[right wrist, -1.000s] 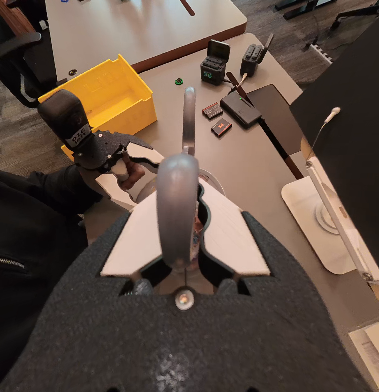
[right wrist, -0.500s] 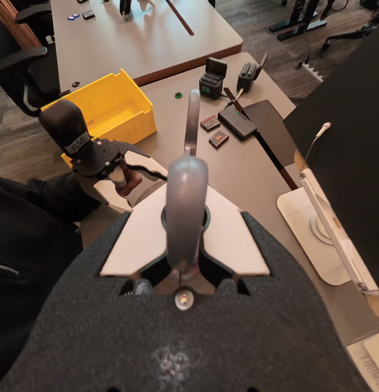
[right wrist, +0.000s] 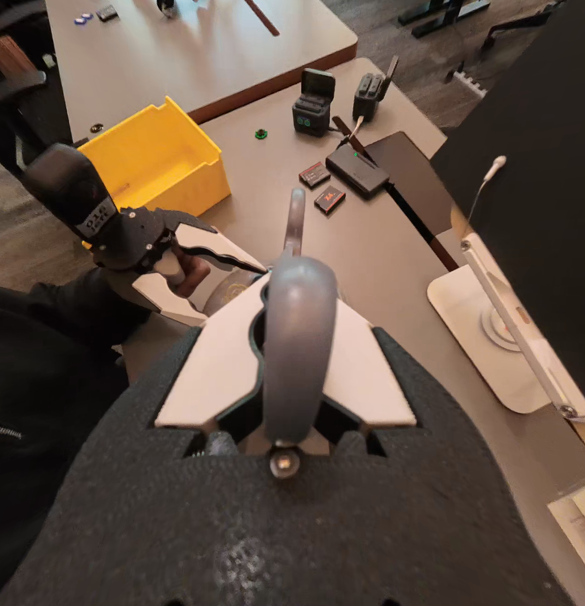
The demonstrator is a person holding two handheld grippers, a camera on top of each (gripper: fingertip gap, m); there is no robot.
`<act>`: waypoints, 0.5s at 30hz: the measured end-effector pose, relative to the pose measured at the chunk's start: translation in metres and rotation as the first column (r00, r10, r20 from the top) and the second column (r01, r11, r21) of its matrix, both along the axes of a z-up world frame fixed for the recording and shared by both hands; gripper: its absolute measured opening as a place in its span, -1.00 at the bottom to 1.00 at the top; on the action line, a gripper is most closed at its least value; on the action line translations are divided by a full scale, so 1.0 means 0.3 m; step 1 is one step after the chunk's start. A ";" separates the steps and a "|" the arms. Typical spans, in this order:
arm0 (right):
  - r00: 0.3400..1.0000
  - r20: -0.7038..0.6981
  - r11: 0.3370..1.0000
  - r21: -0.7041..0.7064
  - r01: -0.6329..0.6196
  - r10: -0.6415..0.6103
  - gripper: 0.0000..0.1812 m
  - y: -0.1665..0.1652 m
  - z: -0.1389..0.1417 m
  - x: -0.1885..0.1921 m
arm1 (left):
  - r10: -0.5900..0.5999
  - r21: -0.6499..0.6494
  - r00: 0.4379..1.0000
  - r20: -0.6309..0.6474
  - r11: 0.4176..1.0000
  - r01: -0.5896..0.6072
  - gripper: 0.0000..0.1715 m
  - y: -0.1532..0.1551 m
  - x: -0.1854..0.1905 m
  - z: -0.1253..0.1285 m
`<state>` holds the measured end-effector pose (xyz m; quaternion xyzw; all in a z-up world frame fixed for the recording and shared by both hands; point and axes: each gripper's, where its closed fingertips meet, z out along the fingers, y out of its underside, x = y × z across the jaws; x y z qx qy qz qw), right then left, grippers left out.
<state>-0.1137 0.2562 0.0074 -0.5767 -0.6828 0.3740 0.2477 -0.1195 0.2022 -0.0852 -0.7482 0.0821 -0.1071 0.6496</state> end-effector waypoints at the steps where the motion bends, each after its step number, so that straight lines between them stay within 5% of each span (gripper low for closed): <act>1: 1.000 0.006 1.000 -0.009 0.002 -0.002 -0.85 -0.002 0.000 0.001 | 0.003 0.001 1.000 -0.004 1.000 -0.003 -0.18 -0.002 -0.001 0.000; 11: 0.999 -0.024 1.000 -0.020 -0.022 0.022 -0.85 -0.025 0.001 0.007 | -0.013 -0.002 1.000 -0.008 1.000 0.013 -0.18 -0.009 0.007 0.001; 15: 0.993 -0.121 0.999 -0.047 -0.018 0.012 -0.84 -0.023 0.072 0.013 | -0.018 -0.002 1.000 -0.008 1.000 0.018 -0.18 -0.010 0.011 0.002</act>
